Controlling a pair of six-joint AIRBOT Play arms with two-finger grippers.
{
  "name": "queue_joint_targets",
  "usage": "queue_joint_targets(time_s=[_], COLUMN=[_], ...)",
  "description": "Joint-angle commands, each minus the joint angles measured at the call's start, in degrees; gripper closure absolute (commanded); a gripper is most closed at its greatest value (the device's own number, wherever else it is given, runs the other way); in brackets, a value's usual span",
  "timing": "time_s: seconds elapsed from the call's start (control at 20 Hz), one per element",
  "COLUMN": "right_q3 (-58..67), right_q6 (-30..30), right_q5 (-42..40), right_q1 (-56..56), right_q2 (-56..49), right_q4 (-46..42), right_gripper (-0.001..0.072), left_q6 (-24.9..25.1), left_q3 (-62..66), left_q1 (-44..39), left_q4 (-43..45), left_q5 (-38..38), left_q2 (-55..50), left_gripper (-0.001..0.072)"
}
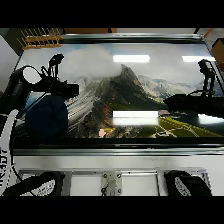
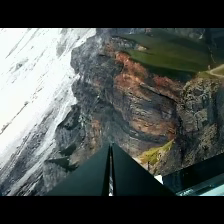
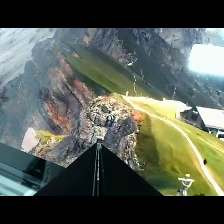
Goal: Fold the clothes and pants, and hang the long-sleeved shirts on hangers.
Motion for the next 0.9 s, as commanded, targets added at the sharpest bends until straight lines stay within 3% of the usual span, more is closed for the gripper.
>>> queue_joint_targets(time_s=[0.0,0.5,0.55,0.6,0.8,0.85], right_q3=[0.1,0.1,0.1,0.1,0.1,0.1], right_q6=[0.0,0.0,0.0,0.0,0.0,0.0], right_q5=[0.0,0.0,0.0,0.0,0.0,0.0], right_q1=[0.0,0.0,0.0,0.0,0.0,0.0], right_q2=[0.0,0.0,0.0,0.0,0.0,0.0], right_q4=[0.0,0.0,0.0,0.0,0.0,0.0], right_gripper=[0.0694,0.0693,0.0693,0.0693,0.0693,0.0693], left_q6=[0.0,0.3,2.1,1.9,-9.1,-9.3], left_q3=[0.0,0.0,0.6,2.1,4.5,2.5], left_q1=[0.0,0.0,0.7,1.8,9.7,11.7], left_q4=[0.0,0.7,2.6,7.0,28.8,30.5], left_q5=[0.0,0.6,0.8,0.0,-4.9,-4.6], left_q2=[0.0,0.0,0.0,0.0,0.1,0.1], left_gripper=[0.0698,0.0696,0.0471,-0.0013,-0.0006,-0.0006])
